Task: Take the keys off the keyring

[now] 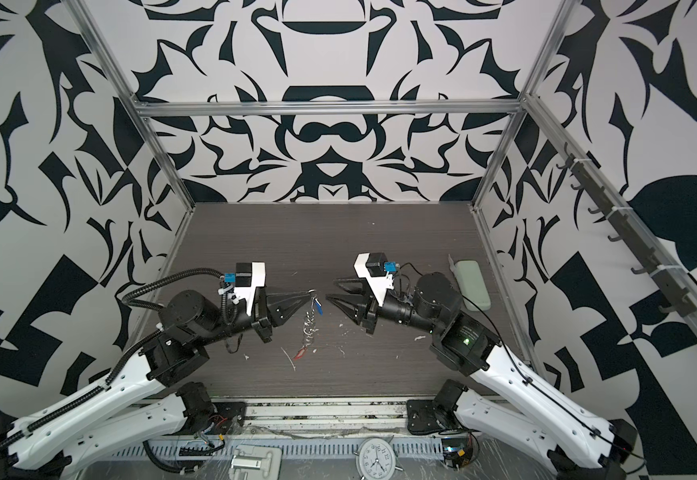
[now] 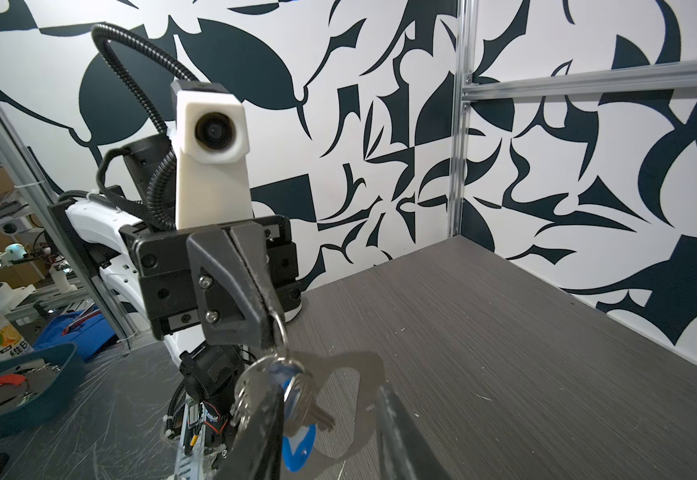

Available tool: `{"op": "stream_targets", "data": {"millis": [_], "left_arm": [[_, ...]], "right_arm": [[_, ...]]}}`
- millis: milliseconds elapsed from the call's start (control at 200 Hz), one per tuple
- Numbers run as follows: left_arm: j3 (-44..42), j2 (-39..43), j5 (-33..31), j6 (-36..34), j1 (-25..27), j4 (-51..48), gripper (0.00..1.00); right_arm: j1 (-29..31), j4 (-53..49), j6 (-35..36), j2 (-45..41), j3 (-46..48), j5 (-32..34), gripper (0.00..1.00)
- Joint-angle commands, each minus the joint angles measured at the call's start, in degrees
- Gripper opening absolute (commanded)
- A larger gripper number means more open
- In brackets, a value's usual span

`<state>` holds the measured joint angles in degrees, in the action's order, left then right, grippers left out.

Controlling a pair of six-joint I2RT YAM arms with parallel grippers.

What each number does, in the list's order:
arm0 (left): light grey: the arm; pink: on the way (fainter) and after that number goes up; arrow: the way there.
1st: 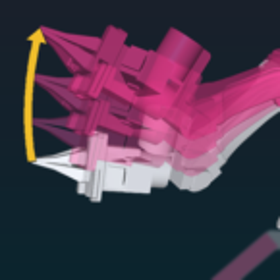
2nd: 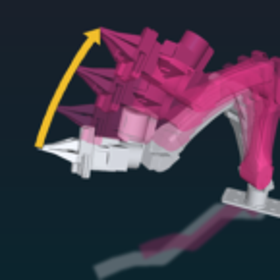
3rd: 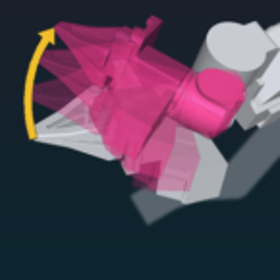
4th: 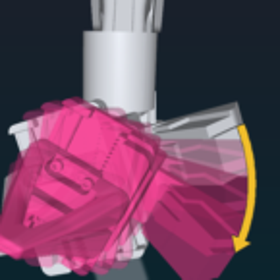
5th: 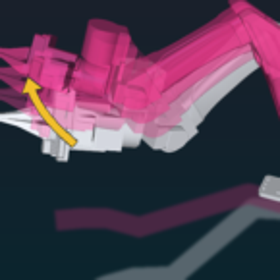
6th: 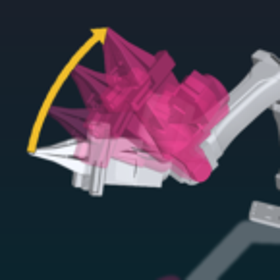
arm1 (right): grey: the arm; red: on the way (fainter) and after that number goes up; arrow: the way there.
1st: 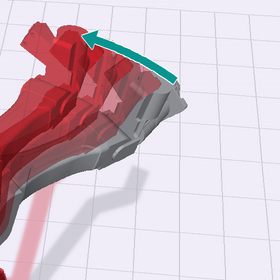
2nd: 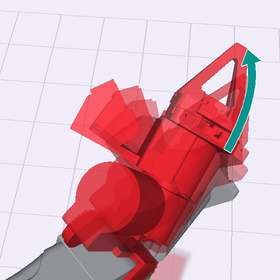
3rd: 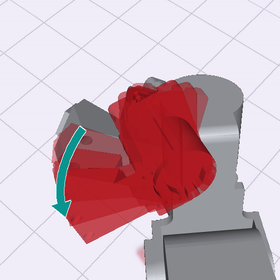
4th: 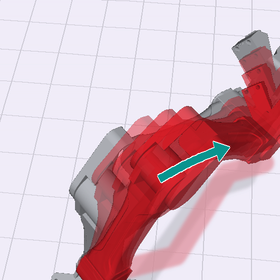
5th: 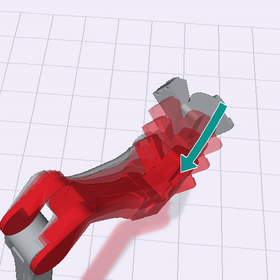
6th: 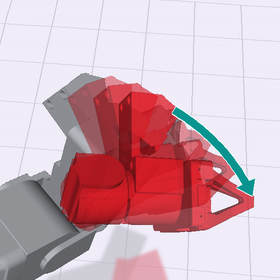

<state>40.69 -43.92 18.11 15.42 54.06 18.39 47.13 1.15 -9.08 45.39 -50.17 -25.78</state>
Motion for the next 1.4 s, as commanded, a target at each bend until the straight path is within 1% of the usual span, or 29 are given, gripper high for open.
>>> {"op": "stream_targets", "data": {"millis": [0,185,835,965,1275,1395], "left_arm": [[0.27,0.09,1.82,1.01,0.17,1.39,0.00],[0.14,0.06,1.23,1.11,0.17,1.52,0.00],[-0.20,0.70,-0.09,1.17,0.17,1.51,0.00],[-0.08,0.15,0.17,1.28,0.16,1.63,0.00],[-0.10,-0.19,0.07,1.38,0.17,1.60,0.00],[0.00,-0.29,0.17,1.39,0.17,1.65,0.00]], "right_arm": [[0.32,5.27,-0.98,0.18,-0.45,-1.73,0.40],[0.37,6.48,-1.97,1.01,-0.60,-3.65,0.39],[1.63,5.66,-2.87,0.56,3.48,-3.66,0.42],[2.29,5.71,-2.21,1.11,3.35,-2.54,0.42],[4.32,4.18,-0.17,1.26,3.01,0.47,0.49],[5.20,3.17,0.63,1.89,2.67,2.27,0.50]]}}
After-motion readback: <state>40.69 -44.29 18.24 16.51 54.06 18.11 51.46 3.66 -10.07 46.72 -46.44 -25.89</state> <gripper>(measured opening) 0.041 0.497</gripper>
